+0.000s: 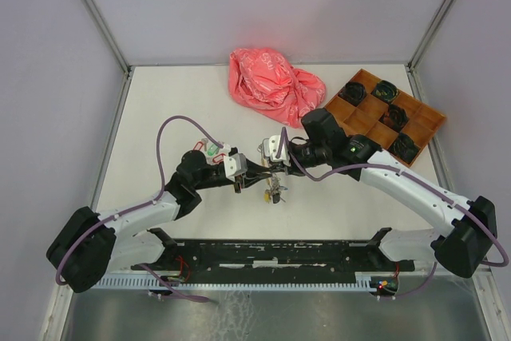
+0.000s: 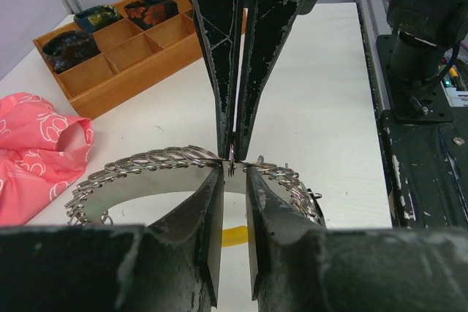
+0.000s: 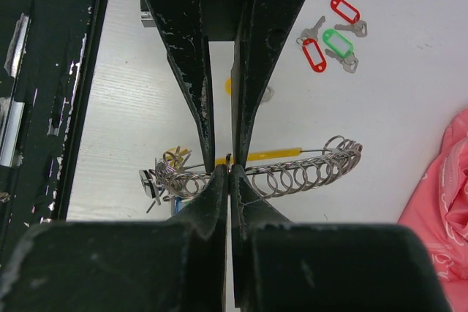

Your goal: Put the keys on the keyring

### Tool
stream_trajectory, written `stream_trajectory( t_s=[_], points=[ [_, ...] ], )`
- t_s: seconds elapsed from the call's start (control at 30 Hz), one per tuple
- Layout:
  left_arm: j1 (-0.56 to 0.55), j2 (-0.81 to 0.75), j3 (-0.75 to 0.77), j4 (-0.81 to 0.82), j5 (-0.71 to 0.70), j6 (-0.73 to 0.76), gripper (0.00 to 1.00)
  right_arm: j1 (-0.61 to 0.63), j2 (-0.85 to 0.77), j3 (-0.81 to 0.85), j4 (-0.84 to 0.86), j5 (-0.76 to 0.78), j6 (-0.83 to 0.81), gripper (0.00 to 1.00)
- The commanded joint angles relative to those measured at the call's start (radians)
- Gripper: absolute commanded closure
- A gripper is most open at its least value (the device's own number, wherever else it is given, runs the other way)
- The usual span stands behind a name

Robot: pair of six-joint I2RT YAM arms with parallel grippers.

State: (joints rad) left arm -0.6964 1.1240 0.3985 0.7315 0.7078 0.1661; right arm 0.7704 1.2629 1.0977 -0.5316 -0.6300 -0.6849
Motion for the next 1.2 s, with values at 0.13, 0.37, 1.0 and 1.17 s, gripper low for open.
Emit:
stream_trajectory(
  t_s=[0.13,0.37,1.0,1.17],
  points=[
    [-0.004,-0.011,0.04,0.055,-0.005,-0.009,0.78,0.001,-0.002,0.015,0.048,-0.058,0.016,0.99],
    [-0.005,-0.008,0.045,0.075,0.003,-0.029,0.8,0.001,0.015,0.017,0.033,-0.089,0.018,0.99],
    [-0.008,-0.044,-0.027,0.086,-0.132,-0.03,0.97,0.0,-0.072,-0.004,0.063,0.173,0.166,0.56],
    [-0.005,-0.079,-0.03,0.051,-0.264,-0.07,0.97,0.0,-0.075,-0.013,0.113,0.301,0.35,0.47]
  ],
)
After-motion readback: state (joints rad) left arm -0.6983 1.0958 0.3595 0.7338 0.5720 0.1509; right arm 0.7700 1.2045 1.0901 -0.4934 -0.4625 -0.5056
